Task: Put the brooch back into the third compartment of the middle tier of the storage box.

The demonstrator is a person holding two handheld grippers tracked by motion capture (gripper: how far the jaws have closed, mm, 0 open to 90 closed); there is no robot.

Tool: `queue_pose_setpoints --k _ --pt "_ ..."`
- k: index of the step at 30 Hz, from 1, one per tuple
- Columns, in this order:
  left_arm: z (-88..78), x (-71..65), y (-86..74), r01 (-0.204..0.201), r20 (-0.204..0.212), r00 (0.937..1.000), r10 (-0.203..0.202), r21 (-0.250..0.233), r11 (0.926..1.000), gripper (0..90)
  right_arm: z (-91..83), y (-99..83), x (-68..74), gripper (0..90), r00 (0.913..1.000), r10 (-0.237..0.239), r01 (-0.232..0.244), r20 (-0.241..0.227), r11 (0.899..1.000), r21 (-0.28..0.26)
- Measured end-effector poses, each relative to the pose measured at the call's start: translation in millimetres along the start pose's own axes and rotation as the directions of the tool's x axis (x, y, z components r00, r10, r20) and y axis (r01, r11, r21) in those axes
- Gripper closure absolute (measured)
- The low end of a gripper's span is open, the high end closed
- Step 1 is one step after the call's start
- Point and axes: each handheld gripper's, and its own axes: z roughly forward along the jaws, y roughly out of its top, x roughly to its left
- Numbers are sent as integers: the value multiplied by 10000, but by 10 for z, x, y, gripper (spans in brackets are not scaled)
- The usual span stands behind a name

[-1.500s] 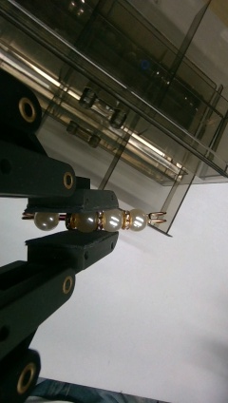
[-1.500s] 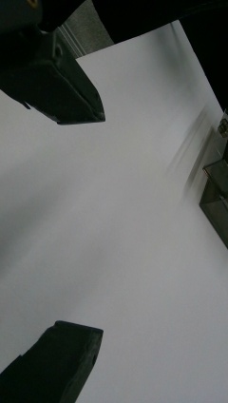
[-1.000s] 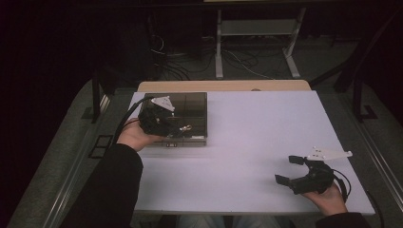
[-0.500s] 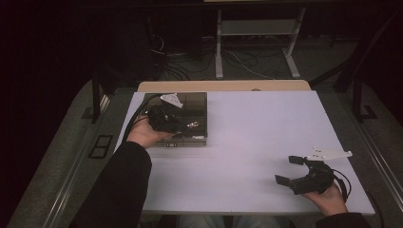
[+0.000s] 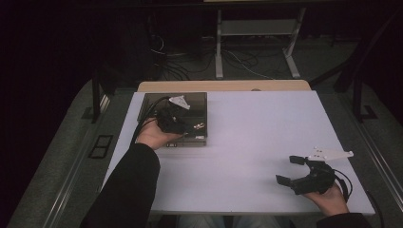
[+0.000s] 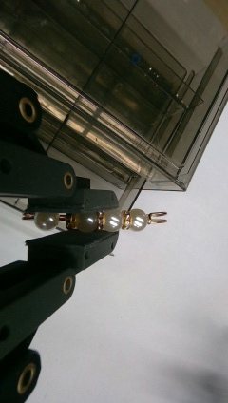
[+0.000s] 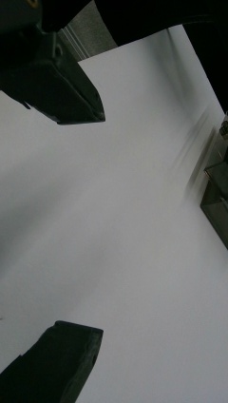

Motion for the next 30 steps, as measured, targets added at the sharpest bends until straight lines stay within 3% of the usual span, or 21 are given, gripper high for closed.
queue_pose_setpoints --k 30 --pt "247 122 -125 647 -93 9979 -646 80 9979 791 -15 -3 -11 3 10000 16 -16 -15 10000 7"
